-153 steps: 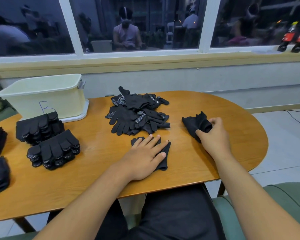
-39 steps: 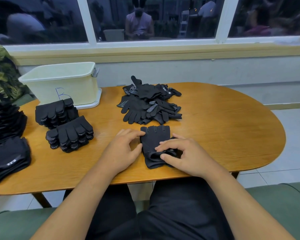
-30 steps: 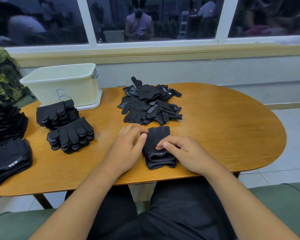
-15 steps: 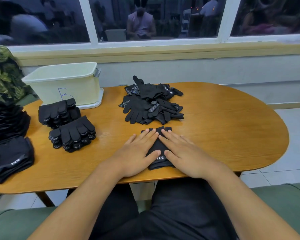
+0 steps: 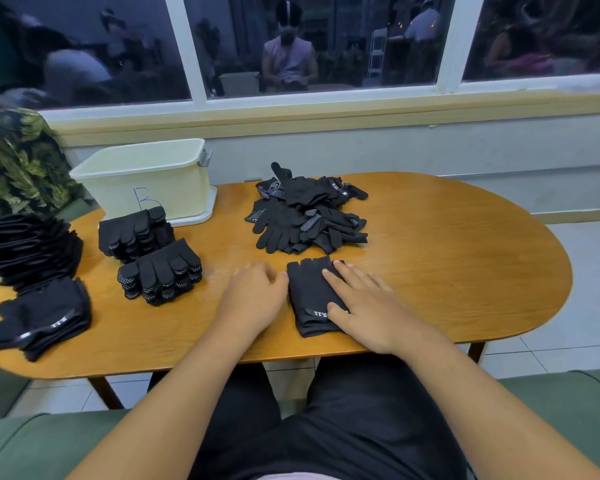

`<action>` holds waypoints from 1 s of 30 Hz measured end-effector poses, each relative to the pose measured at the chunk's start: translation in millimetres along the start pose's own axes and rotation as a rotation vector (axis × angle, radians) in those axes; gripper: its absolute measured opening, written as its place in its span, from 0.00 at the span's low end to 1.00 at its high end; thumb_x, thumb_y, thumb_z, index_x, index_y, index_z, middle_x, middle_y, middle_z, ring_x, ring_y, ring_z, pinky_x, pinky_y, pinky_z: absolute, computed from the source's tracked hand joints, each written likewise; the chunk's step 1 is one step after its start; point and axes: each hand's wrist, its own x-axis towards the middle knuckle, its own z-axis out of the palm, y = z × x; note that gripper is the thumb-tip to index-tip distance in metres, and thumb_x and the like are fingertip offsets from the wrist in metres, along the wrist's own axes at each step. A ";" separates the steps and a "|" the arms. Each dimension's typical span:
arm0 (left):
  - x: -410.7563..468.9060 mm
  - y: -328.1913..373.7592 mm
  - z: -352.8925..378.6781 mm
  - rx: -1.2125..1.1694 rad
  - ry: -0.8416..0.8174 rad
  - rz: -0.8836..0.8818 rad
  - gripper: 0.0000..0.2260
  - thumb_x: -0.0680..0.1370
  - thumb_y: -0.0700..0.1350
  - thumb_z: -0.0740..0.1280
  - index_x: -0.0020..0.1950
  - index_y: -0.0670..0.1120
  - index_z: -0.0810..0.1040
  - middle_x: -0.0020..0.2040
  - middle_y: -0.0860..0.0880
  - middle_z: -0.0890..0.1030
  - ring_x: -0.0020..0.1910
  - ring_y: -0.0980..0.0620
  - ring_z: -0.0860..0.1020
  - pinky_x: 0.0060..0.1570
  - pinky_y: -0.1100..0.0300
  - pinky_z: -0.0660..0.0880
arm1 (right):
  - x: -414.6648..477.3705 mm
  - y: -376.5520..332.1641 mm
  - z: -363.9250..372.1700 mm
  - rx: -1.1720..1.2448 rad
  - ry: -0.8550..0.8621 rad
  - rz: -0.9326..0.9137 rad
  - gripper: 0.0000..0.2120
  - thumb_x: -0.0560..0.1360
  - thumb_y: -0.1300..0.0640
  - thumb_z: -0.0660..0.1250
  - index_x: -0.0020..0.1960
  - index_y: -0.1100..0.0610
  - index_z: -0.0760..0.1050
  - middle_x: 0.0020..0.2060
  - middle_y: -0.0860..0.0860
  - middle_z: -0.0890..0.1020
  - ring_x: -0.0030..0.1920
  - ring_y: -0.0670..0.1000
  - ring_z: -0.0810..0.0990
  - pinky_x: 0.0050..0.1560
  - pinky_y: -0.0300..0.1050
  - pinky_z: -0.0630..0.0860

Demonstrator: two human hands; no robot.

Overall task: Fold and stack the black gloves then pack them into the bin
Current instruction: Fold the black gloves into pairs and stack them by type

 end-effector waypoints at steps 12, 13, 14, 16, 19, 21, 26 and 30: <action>17.4 71.8 -7.8 0.072 -0.237 -0.212 0.15 0.81 0.51 0.73 0.55 0.41 0.75 0.48 0.46 0.78 0.48 0.46 0.79 0.47 0.54 0.76 | -3.0 -1.3 -0.5 0.000 0.041 0.000 0.35 0.83 0.34 0.47 0.88 0.43 0.45 0.87 0.45 0.42 0.86 0.47 0.40 0.85 0.53 0.44; 16.2 70.7 -5.3 -0.024 -0.204 -0.216 0.13 0.80 0.50 0.73 0.51 0.41 0.75 0.45 0.46 0.78 0.45 0.46 0.78 0.43 0.55 0.74 | -3.6 -1.4 -1.0 0.009 0.044 0.006 0.35 0.83 0.34 0.47 0.88 0.42 0.44 0.87 0.46 0.42 0.86 0.47 0.40 0.85 0.53 0.43; 13.7 68.9 -2.9 -0.121 -0.166 -0.199 0.12 0.80 0.49 0.73 0.47 0.42 0.75 0.43 0.47 0.78 0.44 0.46 0.78 0.41 0.56 0.73 | -4.5 -1.4 -1.3 0.018 0.045 0.012 0.35 0.83 0.33 0.47 0.87 0.41 0.44 0.87 0.47 0.42 0.86 0.48 0.40 0.85 0.52 0.43; 5.6 63.5 4.8 -0.266 -0.083 -0.149 0.11 0.81 0.49 0.72 0.47 0.45 0.74 0.43 0.49 0.79 0.42 0.48 0.78 0.38 0.56 0.71 | -6.0 -1.4 -1.5 0.044 0.053 0.036 0.35 0.83 0.32 0.49 0.87 0.38 0.44 0.87 0.49 0.42 0.86 0.50 0.40 0.84 0.52 0.44; -13.0 58.3 13.9 -0.362 0.093 -0.104 0.10 0.82 0.49 0.70 0.53 0.48 0.71 0.44 0.50 0.79 0.39 0.52 0.77 0.36 0.55 0.71 | -5.6 -1.2 -3.9 0.102 0.065 0.080 0.36 0.81 0.29 0.53 0.85 0.33 0.46 0.87 0.51 0.46 0.87 0.53 0.42 0.84 0.55 0.46; -24.2 55.0 21.5 -0.393 0.212 -0.026 0.09 0.84 0.47 0.69 0.55 0.48 0.69 0.41 0.50 0.77 0.35 0.53 0.75 0.35 0.55 0.71 | -4.1 -0.5 -6.7 0.155 0.068 0.090 0.36 0.79 0.29 0.56 0.84 0.31 0.49 0.87 0.51 0.50 0.87 0.52 0.44 0.84 0.55 0.47; -38.9 49.8 30.1 -0.440 0.314 0.156 0.08 0.86 0.42 0.65 0.53 0.52 0.67 0.40 0.50 0.76 0.33 0.54 0.72 0.32 0.60 0.68 | -5.4 -1.5 -13.0 0.216 0.059 0.094 0.36 0.78 0.29 0.60 0.83 0.29 0.52 0.87 0.47 0.53 0.86 0.51 0.46 0.84 0.56 0.47; -44.7 45.6 31.7 -0.460 0.260 0.214 0.13 0.85 0.37 0.62 0.49 0.56 0.70 0.40 0.52 0.76 0.33 0.56 0.70 0.36 0.57 0.69 | -5.2 -4.5 -15.7 0.278 0.075 0.095 0.37 0.77 0.30 0.63 0.82 0.27 0.53 0.86 0.46 0.55 0.86 0.51 0.47 0.84 0.57 0.49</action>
